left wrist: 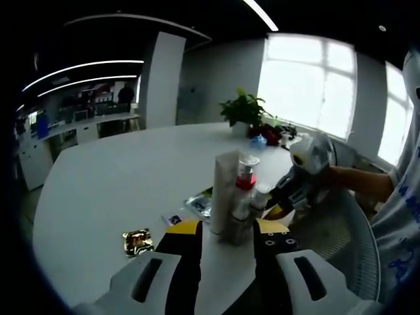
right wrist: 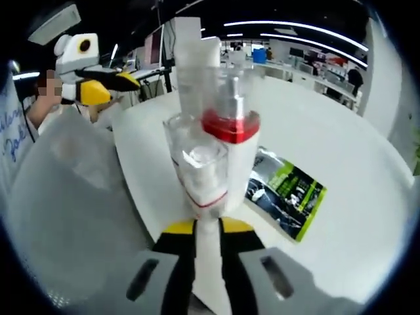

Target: Arrange the skincare products in the storage area until every visible bottle or jar stands upright without overlapping.

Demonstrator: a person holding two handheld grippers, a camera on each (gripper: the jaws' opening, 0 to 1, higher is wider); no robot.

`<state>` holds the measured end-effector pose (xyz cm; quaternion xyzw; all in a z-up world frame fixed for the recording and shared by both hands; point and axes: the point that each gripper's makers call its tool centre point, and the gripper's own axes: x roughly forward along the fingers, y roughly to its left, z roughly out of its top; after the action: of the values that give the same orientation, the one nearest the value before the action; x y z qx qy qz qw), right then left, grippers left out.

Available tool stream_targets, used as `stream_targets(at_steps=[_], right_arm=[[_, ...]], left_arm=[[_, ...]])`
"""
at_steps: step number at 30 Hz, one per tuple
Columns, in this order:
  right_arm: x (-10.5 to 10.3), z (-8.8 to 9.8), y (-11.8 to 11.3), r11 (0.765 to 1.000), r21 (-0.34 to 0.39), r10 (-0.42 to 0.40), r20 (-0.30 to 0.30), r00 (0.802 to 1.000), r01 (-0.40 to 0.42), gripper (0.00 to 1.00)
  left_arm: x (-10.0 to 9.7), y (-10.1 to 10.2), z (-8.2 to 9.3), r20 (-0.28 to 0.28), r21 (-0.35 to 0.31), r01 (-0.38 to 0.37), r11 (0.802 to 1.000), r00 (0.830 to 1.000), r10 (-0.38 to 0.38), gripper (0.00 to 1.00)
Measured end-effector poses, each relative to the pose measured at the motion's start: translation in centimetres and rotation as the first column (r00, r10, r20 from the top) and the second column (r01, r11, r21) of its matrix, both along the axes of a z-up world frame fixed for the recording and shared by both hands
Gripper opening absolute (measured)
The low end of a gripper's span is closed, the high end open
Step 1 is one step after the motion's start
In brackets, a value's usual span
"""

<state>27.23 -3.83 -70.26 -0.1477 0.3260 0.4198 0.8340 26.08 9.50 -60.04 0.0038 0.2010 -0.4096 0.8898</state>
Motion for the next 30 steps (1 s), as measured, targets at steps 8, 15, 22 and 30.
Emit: stream_targets(at_steps=[8,15,22,30], right_arm=[[-0.1,-0.1,0.6,1.000,-0.021,0.005,-0.027,1.000,-0.006,0.13],[0.1,-0.3,0.5,0.998,-0.048,-0.039,-0.068,0.997,0.036,0.15],[0.0,-1.2,0.6,0.994,-0.081,-0.081,-0.109,0.991,0.073,0.15],[0.2,-1.2,0.7,0.991,-0.091,-0.108,-0.130,0.986,0.096,0.15]], left_arm=[[-0.1,0.0,-0.3,-0.010,-0.003,-0.001,1.000,1.000,0.001,0.27],[-0.2,-0.2,-0.5,-0.014,-0.004,0.002,1.000,1.000,-0.002,0.27],[-0.2,-0.2,-0.5,-0.017,-0.002,0.004,1.000,1.000,-0.004,0.27],[-0.1,-0.4,-0.5,-0.020,-0.004,0.007,1.000,1.000,-0.007,0.26]])
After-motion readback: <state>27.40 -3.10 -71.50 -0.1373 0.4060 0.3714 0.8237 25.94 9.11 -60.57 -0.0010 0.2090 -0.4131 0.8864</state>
